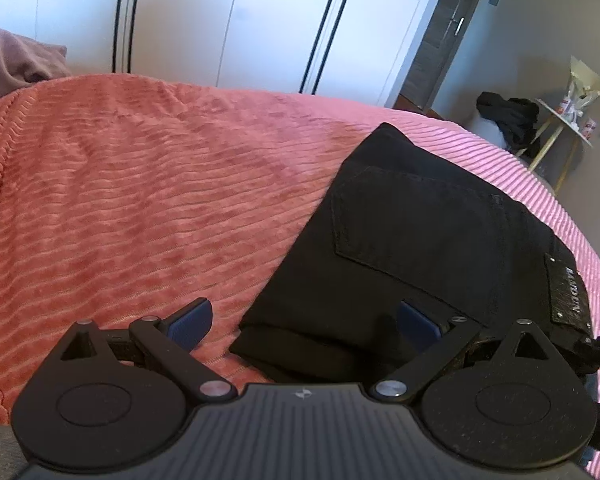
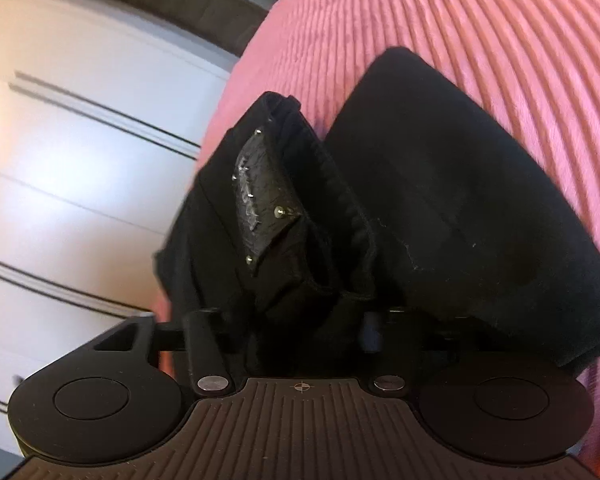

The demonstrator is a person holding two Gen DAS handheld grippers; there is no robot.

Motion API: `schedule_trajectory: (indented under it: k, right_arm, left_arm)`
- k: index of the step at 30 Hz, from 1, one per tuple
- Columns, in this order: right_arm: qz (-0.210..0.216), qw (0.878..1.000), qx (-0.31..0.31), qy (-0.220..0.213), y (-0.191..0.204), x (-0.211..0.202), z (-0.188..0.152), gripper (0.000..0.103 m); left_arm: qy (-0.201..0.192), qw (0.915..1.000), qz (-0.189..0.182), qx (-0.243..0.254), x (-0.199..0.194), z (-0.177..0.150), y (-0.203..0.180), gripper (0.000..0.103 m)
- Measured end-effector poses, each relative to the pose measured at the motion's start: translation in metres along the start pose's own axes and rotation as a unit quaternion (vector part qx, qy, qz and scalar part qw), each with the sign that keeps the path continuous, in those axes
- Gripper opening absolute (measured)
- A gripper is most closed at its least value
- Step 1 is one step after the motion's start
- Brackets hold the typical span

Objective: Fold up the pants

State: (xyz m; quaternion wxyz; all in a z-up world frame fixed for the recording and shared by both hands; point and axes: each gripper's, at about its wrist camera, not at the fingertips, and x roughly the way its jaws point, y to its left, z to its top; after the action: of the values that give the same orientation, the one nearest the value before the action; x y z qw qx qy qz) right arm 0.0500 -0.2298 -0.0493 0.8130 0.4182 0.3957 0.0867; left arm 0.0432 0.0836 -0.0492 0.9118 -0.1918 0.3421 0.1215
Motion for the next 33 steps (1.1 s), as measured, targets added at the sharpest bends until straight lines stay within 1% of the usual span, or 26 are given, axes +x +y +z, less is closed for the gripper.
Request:
schedule_trajectory:
  k: [1, 2, 3, 5, 6, 9, 12, 15, 17, 21, 23, 25, 27, 30, 33]
  right_arm:
    - [-0.004, 1.0, -0.023, -0.008, 0.008, -0.005, -0.001, 0.04]
    - [-0.007, 0.999, -0.05, -0.017, 0.018, -0.01, -0.003, 0.038]
    - [-0.015, 0.995, -0.093, -0.03, 0.033, -0.016, -0.005, 0.035]
    - [-0.019, 0.985, -0.164, -0.057, 0.062, -0.031, -0.011, 0.033]
    - [-0.016, 0.981, -0.181, -0.067, 0.072, -0.038, -0.013, 0.033]
    - [-0.009, 0.975, -0.203, -0.094, 0.087, -0.059, -0.017, 0.032]
    - [-0.009, 0.972, -0.202, -0.118, 0.084, -0.08, -0.017, 0.032]
    - [-0.014, 0.974, -0.18, -0.134, 0.064, -0.1, -0.015, 0.032]
    - [-0.036, 0.976, -0.169, -0.132, 0.047, -0.096, -0.015, 0.032]
    - [-0.106, 0.979, -0.149, -0.09, 0.01, -0.064, -0.023, 0.033]
    - [-0.121, 0.982, -0.127, -0.074, 0.0, -0.053, -0.025, 0.035]
    - [-0.114, 0.985, -0.11, -0.065, -0.001, -0.05, -0.021, 0.046]
    - [-0.095, 0.991, -0.076, -0.061, -0.008, -0.052, -0.017, 0.051]
    - [-0.059, 0.996, -0.017, -0.059, -0.027, -0.054, -0.017, 0.053]
    - [-0.034, 0.997, 0.024, -0.061, -0.039, -0.057, -0.018, 0.056]
  left_arm:
    - [-0.001, 1.0, 0.002, 0.001, 0.0, 0.0, 0.0, 0.099]
    - [-0.003, 1.0, 0.004, 0.001, 0.0, 0.0, 0.0, 0.099]
    - [-0.003, 1.0, 0.006, 0.001, 0.0, 0.0, 0.0, 0.099]
    - [-0.004, 1.0, 0.007, -0.001, 0.0, 0.0, 0.001, 0.099]
    - [-0.006, 1.0, 0.006, -0.005, 0.0, 0.001, 0.003, 0.099]
    - [-0.017, 0.9996, 0.005, -0.023, -0.003, 0.002, 0.009, 0.099]
    - [-0.026, 0.9988, 0.01, -0.042, -0.005, 0.004, 0.016, 0.099]
    - [-0.023, 0.9991, 0.01, -0.035, -0.004, 0.004, 0.015, 0.099]
    - [-0.022, 0.9995, 0.012, -0.019, -0.003, 0.003, 0.011, 0.099]
    - [-0.009, 0.9998, 0.016, 0.002, 0.0, 0.002, 0.005, 0.099]
    - [-0.007, 0.9999, 0.01, -0.002, -0.001, 0.001, 0.007, 0.099]
    - [-0.001, 1.0, 0.005, -0.004, -0.001, 0.002, 0.008, 0.099]
    - [0.007, 1.0, 0.001, 0.002, 0.0, 0.002, 0.006, 0.099]
    - [0.008, 0.9998, -0.005, 0.016, -0.002, 0.0, 0.002, 0.099]
    - [0.008, 0.9995, -0.013, 0.029, -0.005, -0.001, -0.001, 0.099]
